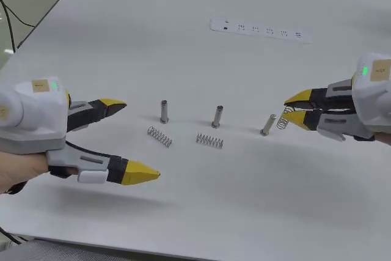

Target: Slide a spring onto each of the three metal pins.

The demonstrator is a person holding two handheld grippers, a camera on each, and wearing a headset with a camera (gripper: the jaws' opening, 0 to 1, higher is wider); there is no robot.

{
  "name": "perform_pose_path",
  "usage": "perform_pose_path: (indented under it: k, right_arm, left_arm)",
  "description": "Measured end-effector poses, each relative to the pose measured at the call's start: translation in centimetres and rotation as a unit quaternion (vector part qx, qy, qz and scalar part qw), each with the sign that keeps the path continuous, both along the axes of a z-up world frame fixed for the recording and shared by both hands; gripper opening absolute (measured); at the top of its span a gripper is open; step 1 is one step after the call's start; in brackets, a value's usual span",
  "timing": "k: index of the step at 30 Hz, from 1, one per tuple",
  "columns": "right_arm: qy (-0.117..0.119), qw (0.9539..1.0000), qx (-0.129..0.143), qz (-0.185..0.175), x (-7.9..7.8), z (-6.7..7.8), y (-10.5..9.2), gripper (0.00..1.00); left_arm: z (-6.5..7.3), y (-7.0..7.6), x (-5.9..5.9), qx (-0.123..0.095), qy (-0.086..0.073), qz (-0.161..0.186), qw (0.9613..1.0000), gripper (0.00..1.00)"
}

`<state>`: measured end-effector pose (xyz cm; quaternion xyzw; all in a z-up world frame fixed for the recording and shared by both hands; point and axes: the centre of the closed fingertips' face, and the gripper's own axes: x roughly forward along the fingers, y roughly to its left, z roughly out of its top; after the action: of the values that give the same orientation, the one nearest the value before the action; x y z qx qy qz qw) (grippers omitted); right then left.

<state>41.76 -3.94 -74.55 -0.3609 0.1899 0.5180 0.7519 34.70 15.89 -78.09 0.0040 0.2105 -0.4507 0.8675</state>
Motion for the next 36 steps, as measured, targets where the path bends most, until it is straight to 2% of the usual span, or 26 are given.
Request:
perform_pose_path:
  k: [11,36]
  right_arm:
    - [-0.002,0.9998,0.007,-0.017,1.9,0.3,0.1,0.07]
    - [0.014,0.9995,0.012,-0.024,2.4,-0.7,0.6,0.07]
  left_arm:
    - [-0.1,0.6,0.0,0.005,0.001,0.008,1.0,0.98]
    - [-0.3,1.1,0.2,0.006,0.004,0.019,0.9998,0.98]
